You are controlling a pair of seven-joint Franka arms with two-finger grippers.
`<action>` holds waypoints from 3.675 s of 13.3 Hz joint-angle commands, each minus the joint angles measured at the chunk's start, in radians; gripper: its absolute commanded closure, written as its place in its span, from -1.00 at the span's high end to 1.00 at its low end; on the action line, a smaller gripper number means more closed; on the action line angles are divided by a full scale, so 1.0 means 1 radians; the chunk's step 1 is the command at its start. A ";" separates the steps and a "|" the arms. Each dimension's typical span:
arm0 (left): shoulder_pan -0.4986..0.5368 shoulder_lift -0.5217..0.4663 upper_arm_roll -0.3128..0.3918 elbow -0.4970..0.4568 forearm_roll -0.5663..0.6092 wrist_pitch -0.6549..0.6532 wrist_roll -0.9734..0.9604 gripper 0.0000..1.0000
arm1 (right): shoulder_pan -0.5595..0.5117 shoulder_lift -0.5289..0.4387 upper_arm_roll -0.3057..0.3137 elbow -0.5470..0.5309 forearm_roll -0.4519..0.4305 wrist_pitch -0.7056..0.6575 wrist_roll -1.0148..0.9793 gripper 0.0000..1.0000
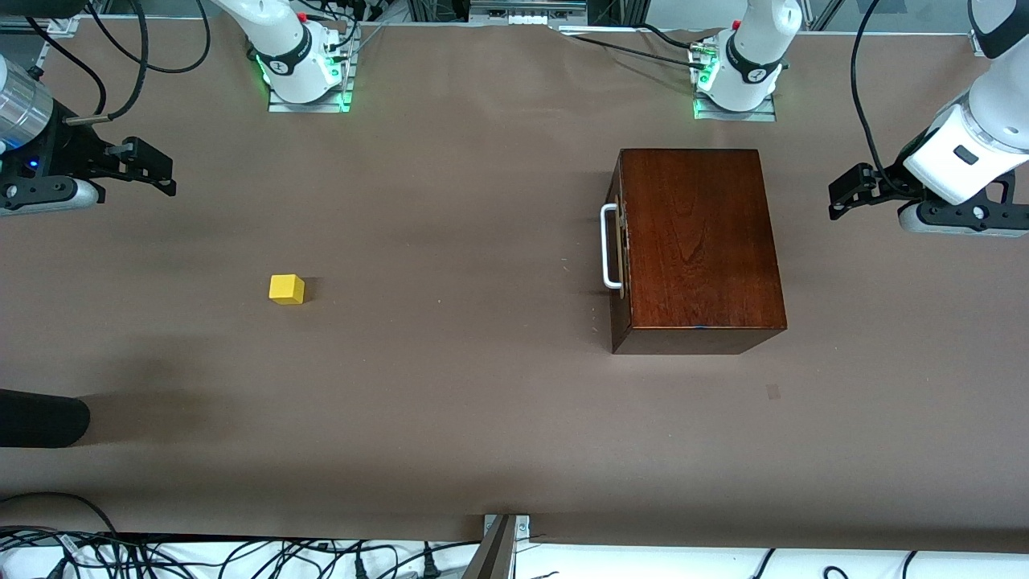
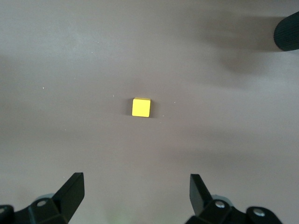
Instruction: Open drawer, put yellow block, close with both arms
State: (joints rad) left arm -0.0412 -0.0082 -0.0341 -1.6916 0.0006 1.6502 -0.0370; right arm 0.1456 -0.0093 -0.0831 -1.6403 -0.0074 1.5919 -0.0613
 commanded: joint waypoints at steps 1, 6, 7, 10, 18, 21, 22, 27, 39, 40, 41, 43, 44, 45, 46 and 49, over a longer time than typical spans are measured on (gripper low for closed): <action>-0.006 0.016 0.000 0.038 0.010 -0.026 -0.009 1.00 | -0.003 0.003 0.012 0.023 -0.009 -0.026 0.003 1.00; -0.006 0.020 0.000 0.039 0.010 -0.026 -0.011 1.00 | -0.001 0.003 0.011 0.023 -0.009 -0.026 0.005 1.00; -0.006 0.020 0.000 0.039 0.010 -0.026 -0.011 1.00 | -0.001 0.003 0.009 0.023 -0.009 -0.024 0.005 1.00; -0.006 0.024 0.000 0.039 0.012 -0.024 -0.007 1.00 | -0.001 0.005 0.011 0.025 -0.009 -0.023 0.005 1.00; 0.006 0.054 0.002 0.043 0.007 -0.024 -0.007 1.00 | -0.001 0.003 0.013 0.023 -0.009 -0.026 0.006 1.00; -0.005 0.065 0.002 0.067 0.007 -0.026 -0.012 1.00 | -0.001 0.003 0.013 0.023 -0.009 -0.026 0.008 1.00; -0.008 0.074 0.000 0.079 0.007 -0.035 -0.011 1.00 | -0.001 0.003 0.013 0.023 -0.009 -0.026 0.006 1.00; -0.054 0.076 -0.015 0.081 0.015 -0.053 -0.009 1.00 | -0.003 0.012 0.006 0.028 -0.006 -0.009 0.000 1.00; -0.430 0.465 -0.041 0.380 0.022 0.041 -0.368 1.00 | -0.008 0.018 -0.020 0.025 0.006 0.011 0.001 1.00; -0.437 0.488 -0.041 0.377 0.022 0.072 -0.369 1.00 | -0.008 0.020 -0.020 0.026 0.006 0.017 0.001 1.00; -0.440 0.494 -0.044 0.365 0.022 0.086 -0.371 1.00 | -0.008 0.020 -0.020 0.027 0.006 0.019 0.001 1.00; -0.462 0.507 -0.043 0.351 0.022 0.086 -0.373 1.00 | -0.006 0.017 -0.020 0.025 0.007 0.014 0.001 1.00; -0.476 0.505 -0.044 0.322 0.021 0.083 -0.389 1.00 | -0.006 0.012 -0.017 0.022 0.007 0.004 0.001 1.00; -0.505 0.501 -0.043 0.281 0.022 0.083 -0.424 1.00 | -0.004 0.011 -0.012 0.023 0.007 0.002 0.001 1.00; -0.544 0.502 -0.041 0.253 0.024 0.089 -0.485 1.00 | -0.004 0.011 -0.011 0.025 0.006 0.002 0.001 1.00; -0.612 0.493 -0.044 0.166 0.145 0.147 -0.612 1.00 | -0.004 0.014 -0.012 0.026 0.006 0.003 0.001 1.00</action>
State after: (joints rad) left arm -0.6161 0.5090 -0.0856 -1.4554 0.0622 1.7573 -0.5915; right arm 0.1457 -0.0023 -0.0997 -1.6389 -0.0064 1.6120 -0.0613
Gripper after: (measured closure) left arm 0.000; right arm 0.000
